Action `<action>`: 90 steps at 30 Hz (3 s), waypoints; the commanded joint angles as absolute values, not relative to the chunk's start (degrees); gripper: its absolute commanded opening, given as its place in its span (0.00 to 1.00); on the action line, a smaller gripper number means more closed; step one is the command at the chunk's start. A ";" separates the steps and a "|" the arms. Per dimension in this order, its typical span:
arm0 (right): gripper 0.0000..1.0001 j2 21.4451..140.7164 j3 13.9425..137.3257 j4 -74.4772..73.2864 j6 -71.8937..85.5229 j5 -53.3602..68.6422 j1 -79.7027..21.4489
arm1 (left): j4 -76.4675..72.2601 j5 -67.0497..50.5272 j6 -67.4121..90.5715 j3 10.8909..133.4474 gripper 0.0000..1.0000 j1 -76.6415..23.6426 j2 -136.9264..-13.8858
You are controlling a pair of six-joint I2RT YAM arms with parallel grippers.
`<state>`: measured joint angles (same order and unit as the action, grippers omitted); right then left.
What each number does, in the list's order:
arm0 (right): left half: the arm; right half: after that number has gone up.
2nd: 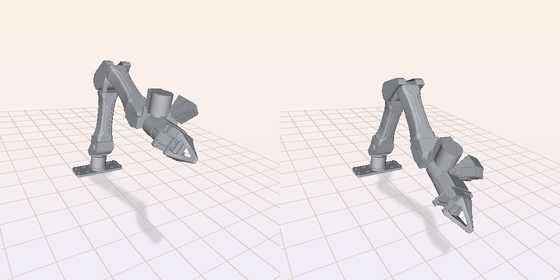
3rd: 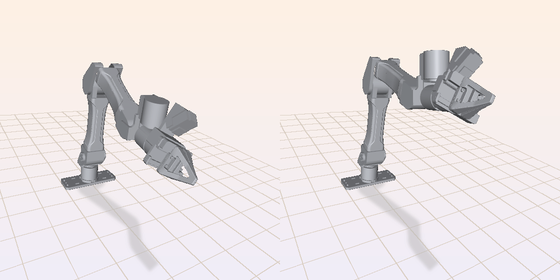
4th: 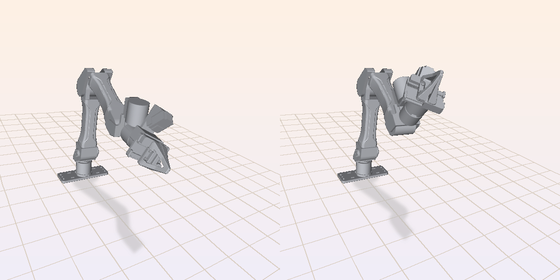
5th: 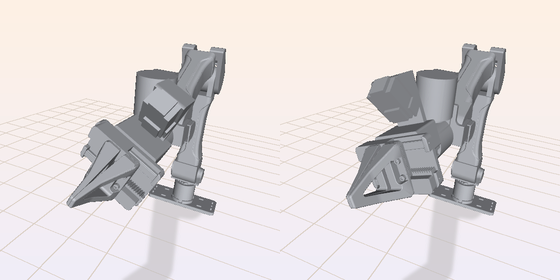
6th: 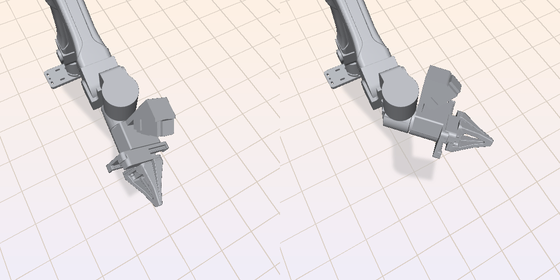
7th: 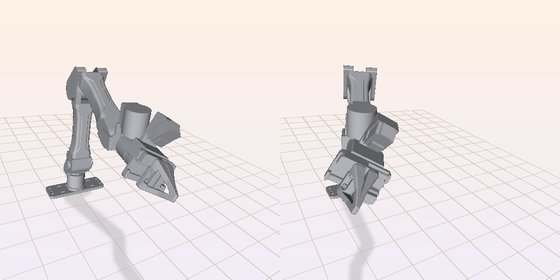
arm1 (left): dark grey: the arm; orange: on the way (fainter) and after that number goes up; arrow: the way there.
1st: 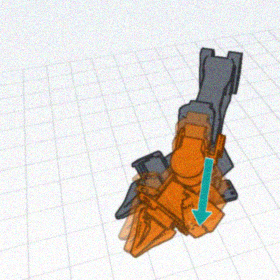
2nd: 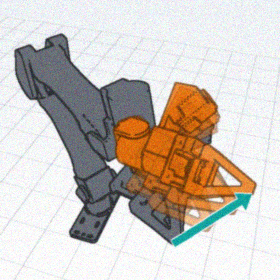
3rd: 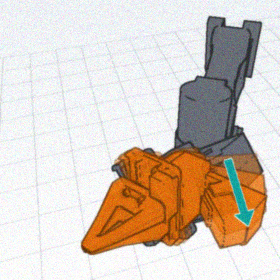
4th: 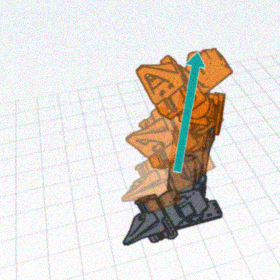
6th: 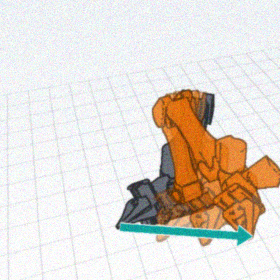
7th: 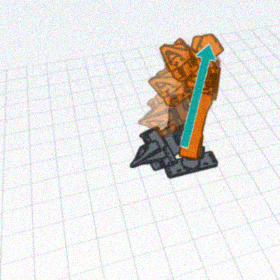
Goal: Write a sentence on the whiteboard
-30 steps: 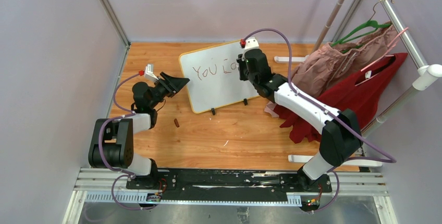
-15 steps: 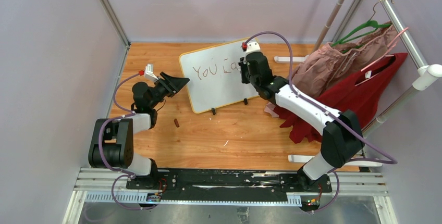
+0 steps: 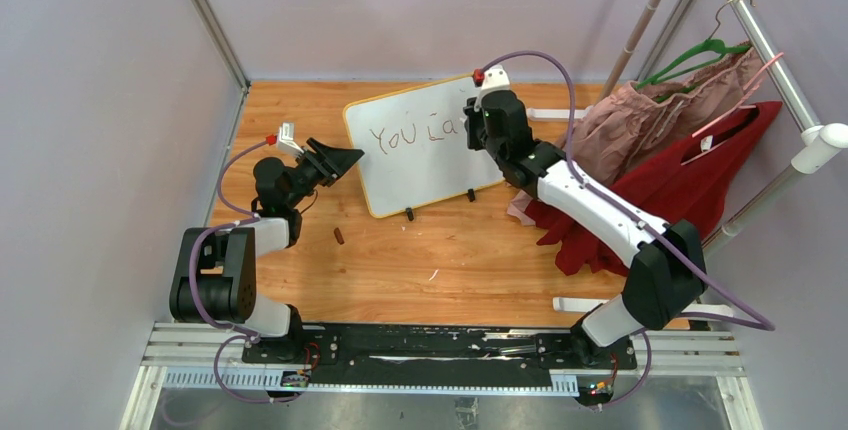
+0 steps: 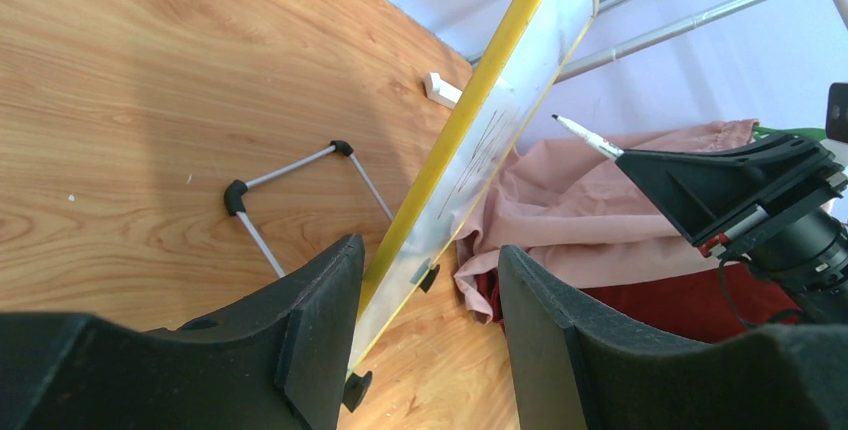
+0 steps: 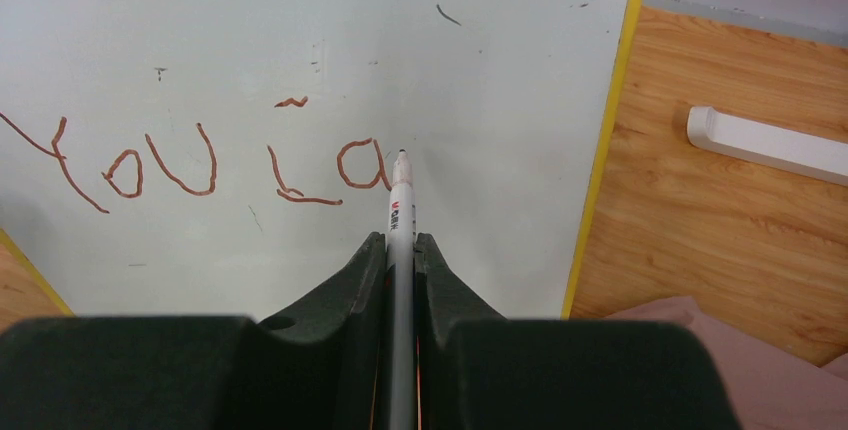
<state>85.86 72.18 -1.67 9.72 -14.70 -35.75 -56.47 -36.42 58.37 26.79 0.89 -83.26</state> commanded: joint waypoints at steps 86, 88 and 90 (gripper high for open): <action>0.00 92.31 77.41 0.26 11.34 -13.71 -31.83 | -59.63 -37.53 58.80 27.25 0.56 0.62 -83.04; 0.00 92.25 77.49 0.26 11.34 -13.88 -31.66 | -59.68 -37.53 58.78 27.25 0.55 0.57 -83.03; 0.00 92.18 77.61 0.26 11.31 -13.98 -31.41 | -59.68 -37.53 58.80 27.25 0.55 0.61 -83.05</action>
